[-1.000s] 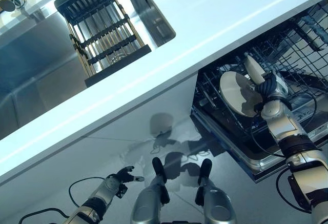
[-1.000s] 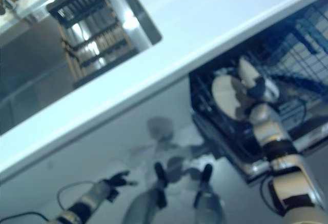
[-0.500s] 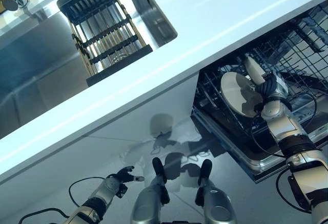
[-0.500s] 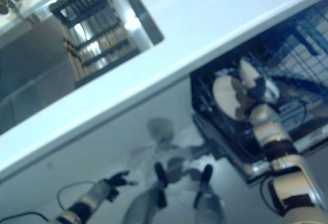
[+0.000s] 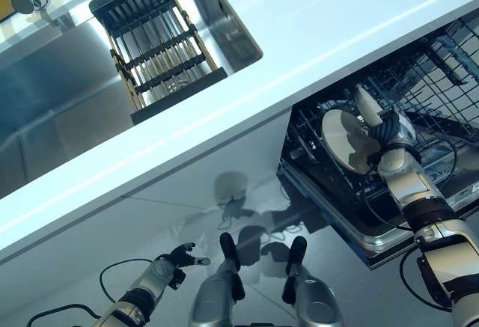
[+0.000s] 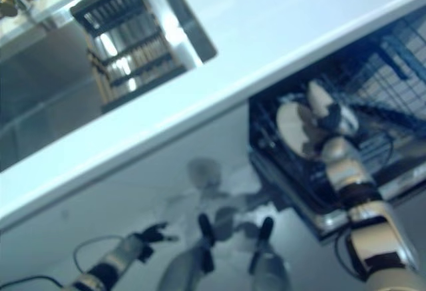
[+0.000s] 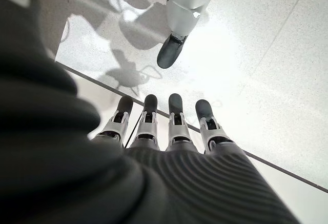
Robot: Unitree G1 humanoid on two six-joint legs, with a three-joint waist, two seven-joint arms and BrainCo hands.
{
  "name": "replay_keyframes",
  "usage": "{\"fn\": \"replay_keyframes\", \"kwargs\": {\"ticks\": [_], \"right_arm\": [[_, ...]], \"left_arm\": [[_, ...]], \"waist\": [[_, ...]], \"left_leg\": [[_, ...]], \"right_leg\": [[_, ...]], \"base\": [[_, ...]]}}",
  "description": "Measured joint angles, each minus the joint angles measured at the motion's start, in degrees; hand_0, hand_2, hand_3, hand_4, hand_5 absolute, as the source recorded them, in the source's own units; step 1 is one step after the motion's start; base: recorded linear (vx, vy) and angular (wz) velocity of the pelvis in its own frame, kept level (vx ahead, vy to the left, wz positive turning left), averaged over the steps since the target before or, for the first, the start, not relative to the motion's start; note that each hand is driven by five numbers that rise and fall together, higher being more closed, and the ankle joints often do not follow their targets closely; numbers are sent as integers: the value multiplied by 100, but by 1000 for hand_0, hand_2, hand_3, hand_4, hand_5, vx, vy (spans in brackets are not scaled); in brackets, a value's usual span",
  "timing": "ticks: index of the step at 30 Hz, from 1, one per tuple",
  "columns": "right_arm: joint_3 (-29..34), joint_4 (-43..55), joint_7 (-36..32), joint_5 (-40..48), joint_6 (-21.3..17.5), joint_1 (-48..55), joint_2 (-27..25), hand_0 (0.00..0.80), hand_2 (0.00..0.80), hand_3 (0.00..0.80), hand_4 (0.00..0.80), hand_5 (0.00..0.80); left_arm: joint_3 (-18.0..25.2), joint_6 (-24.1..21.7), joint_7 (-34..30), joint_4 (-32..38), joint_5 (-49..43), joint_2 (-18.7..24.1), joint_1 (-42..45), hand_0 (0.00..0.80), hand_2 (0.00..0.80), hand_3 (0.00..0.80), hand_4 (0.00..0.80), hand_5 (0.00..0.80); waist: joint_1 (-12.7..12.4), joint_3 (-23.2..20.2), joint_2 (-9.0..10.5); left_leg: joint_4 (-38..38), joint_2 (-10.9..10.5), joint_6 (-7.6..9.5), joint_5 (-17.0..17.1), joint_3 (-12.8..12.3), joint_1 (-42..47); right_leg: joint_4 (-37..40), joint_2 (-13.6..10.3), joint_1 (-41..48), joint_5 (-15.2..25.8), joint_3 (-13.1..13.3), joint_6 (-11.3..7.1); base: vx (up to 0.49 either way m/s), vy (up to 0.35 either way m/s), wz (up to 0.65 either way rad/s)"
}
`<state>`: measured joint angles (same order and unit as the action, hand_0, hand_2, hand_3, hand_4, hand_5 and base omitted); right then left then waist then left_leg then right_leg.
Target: Take plates into dishwasher
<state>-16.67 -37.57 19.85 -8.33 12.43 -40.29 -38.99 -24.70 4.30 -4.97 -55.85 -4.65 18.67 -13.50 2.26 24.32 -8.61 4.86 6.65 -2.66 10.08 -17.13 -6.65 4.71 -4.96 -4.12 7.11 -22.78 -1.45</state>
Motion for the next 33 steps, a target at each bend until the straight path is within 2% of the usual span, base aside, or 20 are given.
{"fn": "replay_keyframes", "kwargs": {"ticks": [1, 2, 3, 5, 7, 8, 10, 11, 33], "right_arm": [[0, 0, 0, 0, 0, 0, 1, 508, 508, 508, 508, 508], [0, 0, 1, 0, 0, 0, 1, 568, 568, 568, 568, 568], [0, 0, 1, 0, 0, 0, 1, 574, 574, 574, 574, 574], [0, 0, 1, 0, 0, 0, 1, 562, 562, 562, 562, 562], [0, 0, 5, 0, 0, 0, 3, 515, 515, 515, 515, 515], [0, 0, 13, 0, 0, 0, 5, 389, 389, 389, 389, 389], [0, 0, 45, 2, 0, 0, 5, 66, 66, 66, 66, 66], [0, 0, 46, 4, 0, 0, 5, 0, 0, 0, 0, 0], [-2, 1, 52, 111, -32, 6, 47, 0, 0, 0, 0, 0]], "left_arm": [[0, -2, 0, -1, 0, 4, 2, 0, 0, 0, 0, 0], [0, 0, 0, -3, 0, 5, 5, 0, 0, 0, 0, 0], [0, 0, 0, -4, 0, 5, 8, 0, 0, 0, 0, 0], [0, 0, 0, -7, 0, 5, 9, 0, 0, 0, 0, 0], [0, 0, 0, -8, 1, 5, 9, 0, 0, 0, 0, 0], [0, 0, 0, -9, 1, 5, 8, 0, 0, 0, 0, 0], [0, 0, 0, -13, 1, 5, 9, 0, 0, 0, 0, 0], [0, -1, 0, -18, 2, 5, 8, 0, 0, 0, 0, 0], [0, 0, 0, -30, 120, 9, 35, 0, 0, 0, 0, 0]], "waist": [[-2, 0, 0], [-1, 0, 1], [0, 0, 1], [-1, 0, 1], [-3, 0, 1], [-3, -1, 1], [-3, -1, 1], [-3, -1, 1], [-3, -2, -6]], "left_leg": [[0, 0, 0, 0, 0, 0], [0, 0, 0, 0, 0, 0], [0, 0, 0, 0, 0, 0], [0, 0, 0, 0, 0, 0], [0, 0, 0, 0, 0, 0], [0, 0, 0, 0, 0, 0], [0, 0, 0, 0, 0, 0], [0, 0, 0, 0, 0, 0], [1, -4, 0, 0, -8, -6]], "right_leg": [[0, 0, 1, 0, 0, -1], [0, 0, 0, 0, 0, -1], [0, 0, 0, 0, 0, -1], [0, 0, 0, 0, 0, -1], [0, 0, 0, 1, 0, -1], [0, 0, 0, 1, 0, 0], [1, -1, 0, 1, 0, -1], [1, -1, 0, 1, 0, -1], [11, -8, -11, -1, 8, -4]], "base": [[0, 0, 0], [0, 0, 0], [0, 0, 0], [0, 0, 0], [0, 0, 0], [0, 0, 0], [0, 0, 0], [0, 0, 0], [0, 0, 0]]}}
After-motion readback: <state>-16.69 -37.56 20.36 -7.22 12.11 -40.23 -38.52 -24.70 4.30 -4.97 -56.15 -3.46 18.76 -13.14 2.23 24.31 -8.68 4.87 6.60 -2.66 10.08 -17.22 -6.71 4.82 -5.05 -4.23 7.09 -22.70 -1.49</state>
